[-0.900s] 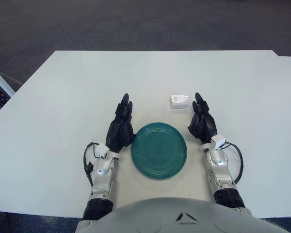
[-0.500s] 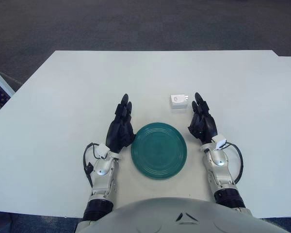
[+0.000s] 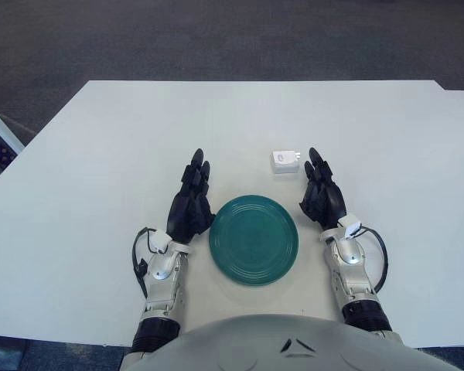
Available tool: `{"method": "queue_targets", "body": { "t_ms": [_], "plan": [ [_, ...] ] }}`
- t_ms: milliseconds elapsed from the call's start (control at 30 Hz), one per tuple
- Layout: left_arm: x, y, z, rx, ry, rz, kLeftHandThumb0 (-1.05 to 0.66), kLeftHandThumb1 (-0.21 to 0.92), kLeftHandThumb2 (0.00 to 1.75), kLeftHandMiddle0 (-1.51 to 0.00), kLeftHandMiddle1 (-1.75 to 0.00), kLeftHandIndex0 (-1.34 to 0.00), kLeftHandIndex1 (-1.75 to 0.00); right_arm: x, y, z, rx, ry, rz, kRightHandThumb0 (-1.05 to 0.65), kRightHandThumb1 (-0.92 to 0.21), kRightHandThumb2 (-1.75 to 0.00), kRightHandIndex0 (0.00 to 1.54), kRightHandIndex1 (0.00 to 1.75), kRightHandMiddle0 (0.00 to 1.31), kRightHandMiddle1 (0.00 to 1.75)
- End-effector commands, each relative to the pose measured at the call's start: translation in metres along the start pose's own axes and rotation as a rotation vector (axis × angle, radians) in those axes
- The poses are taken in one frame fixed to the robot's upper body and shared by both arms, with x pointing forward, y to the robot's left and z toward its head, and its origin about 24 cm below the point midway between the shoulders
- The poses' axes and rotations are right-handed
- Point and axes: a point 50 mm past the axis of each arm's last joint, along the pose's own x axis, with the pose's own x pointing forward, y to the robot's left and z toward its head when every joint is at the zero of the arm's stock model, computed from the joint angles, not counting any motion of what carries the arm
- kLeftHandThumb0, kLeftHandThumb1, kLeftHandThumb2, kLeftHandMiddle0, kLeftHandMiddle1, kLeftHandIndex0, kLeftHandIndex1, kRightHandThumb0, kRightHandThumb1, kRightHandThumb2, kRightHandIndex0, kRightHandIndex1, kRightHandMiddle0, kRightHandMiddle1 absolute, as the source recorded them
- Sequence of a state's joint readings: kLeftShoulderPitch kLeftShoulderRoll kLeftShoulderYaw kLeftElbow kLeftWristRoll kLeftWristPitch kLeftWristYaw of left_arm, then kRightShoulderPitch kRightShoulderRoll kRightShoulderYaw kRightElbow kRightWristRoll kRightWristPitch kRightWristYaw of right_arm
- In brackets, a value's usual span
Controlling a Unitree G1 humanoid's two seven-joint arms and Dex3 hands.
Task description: Put the charger into the plate.
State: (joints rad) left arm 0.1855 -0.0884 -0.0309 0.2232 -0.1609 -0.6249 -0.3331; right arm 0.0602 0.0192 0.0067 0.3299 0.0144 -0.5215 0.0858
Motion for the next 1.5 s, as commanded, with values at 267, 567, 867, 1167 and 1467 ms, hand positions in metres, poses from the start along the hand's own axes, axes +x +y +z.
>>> {"method": "queue_targets", "body": {
  "t_ms": [267, 567, 867, 1167, 1467],
  "plan": [
    [-0.028, 0.000, -0.022, -0.058, 0.104, 0.077, -1.05, 0.92, 0.86, 0.00, 0.00, 0.00, 0.00, 0.031, -0.065, 0.029, -0.091, 0.033, -0.162, -0.92, -0.92, -0.96, 0.00, 0.00, 0.01, 0.07],
    [-0.025, -0.003, -0.025, -0.062, 0.110, 0.047, -1.05, 0.92, 0.84, 0.00, 0.00, 0.00, 0.00, 0.084, -0.071, 0.077, -0.375, -0.144, -0.149, -0.95, -0.92, -0.97, 0.00, 0.00, 0.00, 0.08],
    [-0.024, -0.004, -0.024, -0.060, 0.102, 0.023, -1.05, 0.92, 0.85, 0.00, 0.00, 0.00, 0.00, 0.120, -0.021, 0.140, -0.824, -0.346, 0.042, -1.01, -0.92, -0.89, 0.00, 0.00, 0.02, 0.09],
    [-0.021, -0.003, -0.025, -0.100, 0.089, 0.058, -1.05, 0.92, 0.84, 0.00, 0.00, -0.01, 0.00, 0.146, 0.035, 0.118, -1.238, -0.323, 0.326, -1.05, -0.92, -0.90, 0.00, 0.00, 0.01, 0.11],
    [-0.020, 0.000, -0.031, -0.178, 0.066, 0.097, -1.05, 0.92, 0.84, 0.00, 0.00, -0.02, -0.01, 0.144, 0.049, 0.096, -1.374, -0.299, 0.482, -1.04, -0.92, -0.77, 0.00, 0.00, 0.03, 0.16]
  ]
}}
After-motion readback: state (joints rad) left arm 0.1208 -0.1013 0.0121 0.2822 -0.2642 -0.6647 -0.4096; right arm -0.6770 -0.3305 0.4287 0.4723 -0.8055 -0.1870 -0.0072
